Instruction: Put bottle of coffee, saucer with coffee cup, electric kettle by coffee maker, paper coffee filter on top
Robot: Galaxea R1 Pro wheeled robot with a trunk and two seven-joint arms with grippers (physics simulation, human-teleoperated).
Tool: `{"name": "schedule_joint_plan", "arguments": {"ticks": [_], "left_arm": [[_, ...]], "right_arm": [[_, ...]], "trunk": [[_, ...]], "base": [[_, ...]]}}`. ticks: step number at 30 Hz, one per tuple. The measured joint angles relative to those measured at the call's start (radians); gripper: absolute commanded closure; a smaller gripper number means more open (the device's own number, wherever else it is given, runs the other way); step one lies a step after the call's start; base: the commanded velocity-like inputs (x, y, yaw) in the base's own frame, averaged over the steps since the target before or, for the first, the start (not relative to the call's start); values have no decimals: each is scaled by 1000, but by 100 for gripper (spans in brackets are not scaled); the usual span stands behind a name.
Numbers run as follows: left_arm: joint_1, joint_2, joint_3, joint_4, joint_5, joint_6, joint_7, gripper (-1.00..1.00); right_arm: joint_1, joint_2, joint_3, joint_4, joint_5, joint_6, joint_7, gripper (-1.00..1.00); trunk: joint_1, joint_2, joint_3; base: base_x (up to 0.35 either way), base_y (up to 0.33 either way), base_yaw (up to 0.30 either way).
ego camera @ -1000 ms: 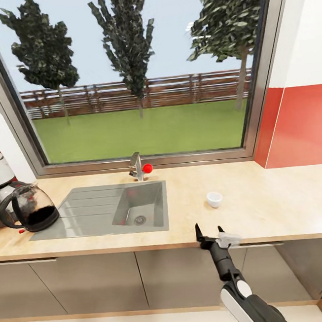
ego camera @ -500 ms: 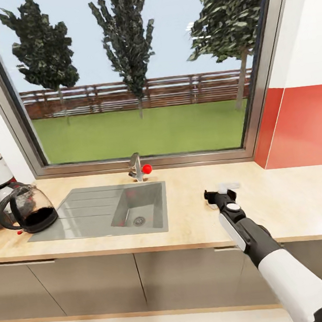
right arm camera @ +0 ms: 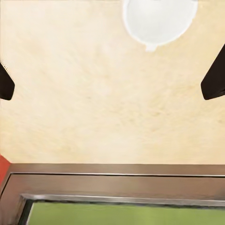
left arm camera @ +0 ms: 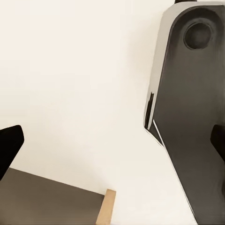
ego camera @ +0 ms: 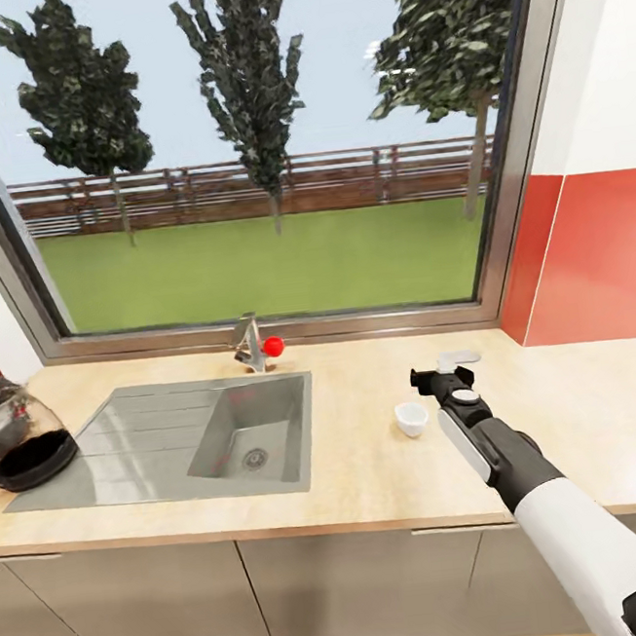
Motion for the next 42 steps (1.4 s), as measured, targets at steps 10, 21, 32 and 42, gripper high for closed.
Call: {"name": "schedule_joint_plan", "arguments": {"ticks": [10, 21, 32, 42], "left_arm": [[0, 2, 0, 2, 0, 47, 3, -100], [0, 2, 0, 2, 0, 50, 3, -100], [0, 2, 0, 3, 0, 48, 3, -100], [0, 3, 0, 3, 0, 48, 3, -100]], "right_arm": [[0, 4, 1, 70, -5, 0, 1, -100], [0, 13, 3, 215, -7, 1, 7, -100], [0, 84, 6, 282, -7, 7, 7, -100], [0, 105, 4, 285, -6, 8, 7, -100]], "trunk": [[0, 0, 0], [0, 0, 0], [0, 0, 0], [0, 0, 0]], "base": [[199, -132, 0], [8, -4, 0], [0, 0, 0], [0, 0, 0]]}}
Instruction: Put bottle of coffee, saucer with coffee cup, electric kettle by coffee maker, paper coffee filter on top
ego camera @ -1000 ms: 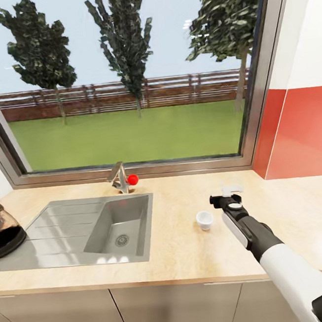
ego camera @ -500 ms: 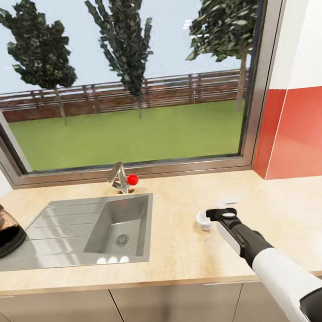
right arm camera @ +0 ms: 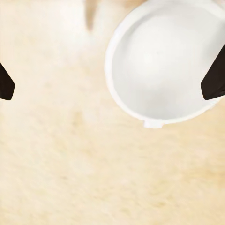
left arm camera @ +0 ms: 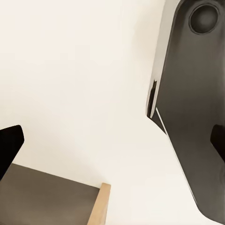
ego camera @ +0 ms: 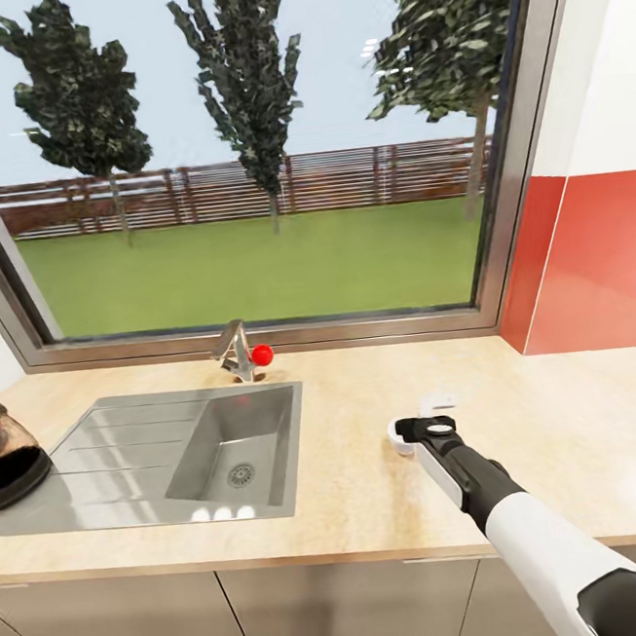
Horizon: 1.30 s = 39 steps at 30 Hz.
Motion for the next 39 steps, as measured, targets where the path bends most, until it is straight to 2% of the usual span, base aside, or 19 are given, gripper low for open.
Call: {"name": "schedule_joint_plan", "arguments": {"ticks": [18, 37, 38, 39], "left_arm": [[0, -1, 0, 0, 0, 0, 1, -100], [0, 2, 0, -1, 1, 0, 1, -100], [0, 2, 0, 0, 1, 0, 1, -100], [0, 2, 0, 0, 1, 0, 1, -100]], "right_arm": [[0, -2, -6, 95, -1, -3, 0, -100], [0, 0, -5, 107, -1, -4, 2, -100], [0, 0, -5, 107, -1, -4, 2, 100], [0, 0, -4, 107, -1, -4, 2, 100]], "trunk": [[0, 0, 0], [0, 0, 0], [0, 0, 0], [0, 0, 0]], "base": [[0, 0, 0], [27, 27, 0], [1, 1, 0], [0, 0, 0]]}}
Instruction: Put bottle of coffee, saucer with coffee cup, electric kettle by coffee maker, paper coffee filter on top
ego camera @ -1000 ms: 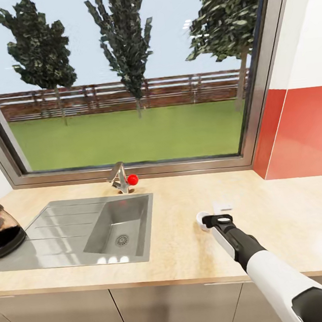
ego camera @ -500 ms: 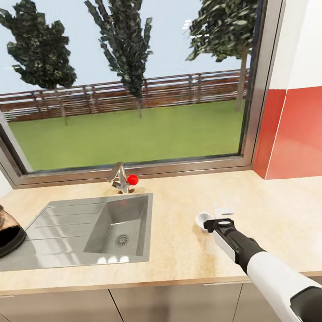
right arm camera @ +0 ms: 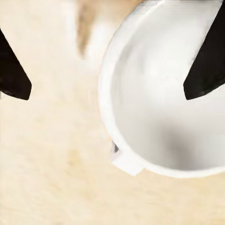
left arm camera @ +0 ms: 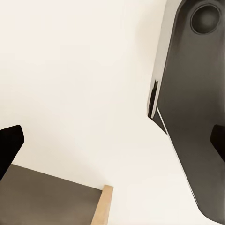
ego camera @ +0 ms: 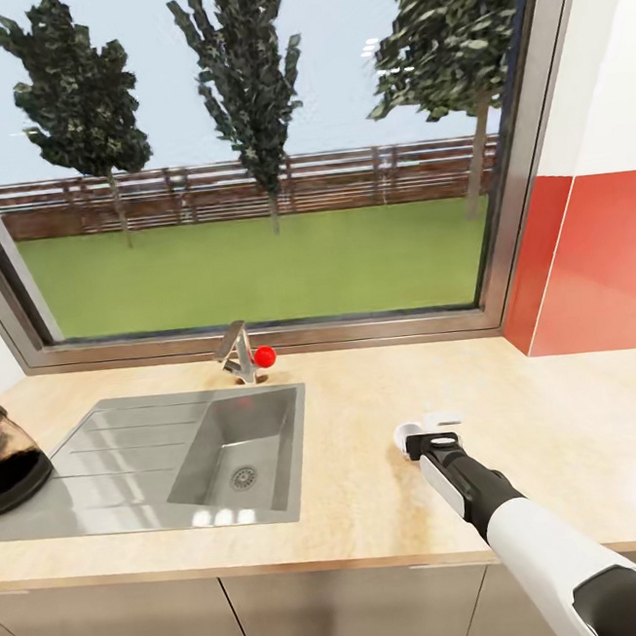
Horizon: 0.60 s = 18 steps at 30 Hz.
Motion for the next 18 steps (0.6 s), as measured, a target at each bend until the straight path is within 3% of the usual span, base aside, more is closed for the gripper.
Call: {"name": "schedule_joint_plan", "arguments": {"ticks": [6, 18], "left_arm": [[0, 0, 0, 0, 0, 0, 0, -100], [0, 1, 0, 0, 0, 0, 0, -100]], "right_arm": [[-1, 0, 0, -1, 26, 5, -2, 100], [-1, 0, 1, -2, 21, 3, -2, 100]], "trunk": [[0, -1, 0], [0, 0, 0]], "base": [[0, 0, 0], [0, 0, 0]]}}
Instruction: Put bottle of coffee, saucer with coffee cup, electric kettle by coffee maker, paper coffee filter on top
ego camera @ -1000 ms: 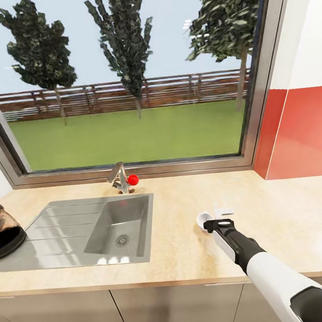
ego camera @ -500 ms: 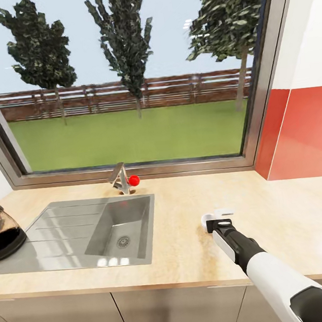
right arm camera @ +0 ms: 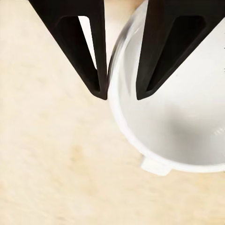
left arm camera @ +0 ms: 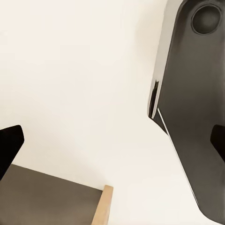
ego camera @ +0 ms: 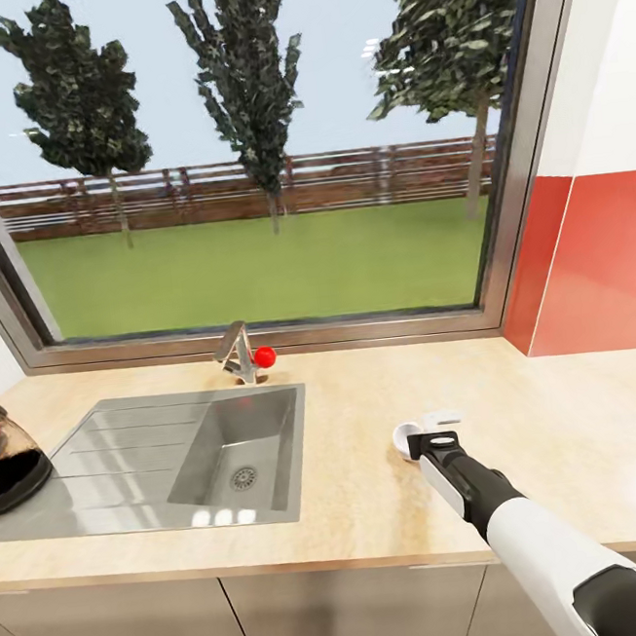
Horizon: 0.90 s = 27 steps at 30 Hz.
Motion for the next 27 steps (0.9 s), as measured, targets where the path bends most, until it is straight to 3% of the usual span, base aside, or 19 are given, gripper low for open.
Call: {"name": "schedule_joint_plan", "arguments": {"ticks": [8, 16, 23, 27], "left_arm": [[0, -1, 0, 0, 0, -1, 0, -100], [0, -1, 1, -1, 0, -7, 0, -100], [0, 0, 0, -1, 1, -13, 0, -100], [0, 0, 1, -2, 3, -15, 0, -100]], "right_arm": [[0, 17, 2, -12, -12, -1, 9, 100], [1, 68, 4, -78, -21, -1, 7, 100], [1, 147, 9, -160, -23, 3, 5, 100], [1, 147, 10, -179, -23, 4, 5, 100]], "trunk": [[0, 0, 0], [0, 0, 0], [0, 0, 0], [0, 0, 0]], "base": [[0, 0, 0], [0, 0, 0], [0, 0, 0], [0, 0, 0]]}}
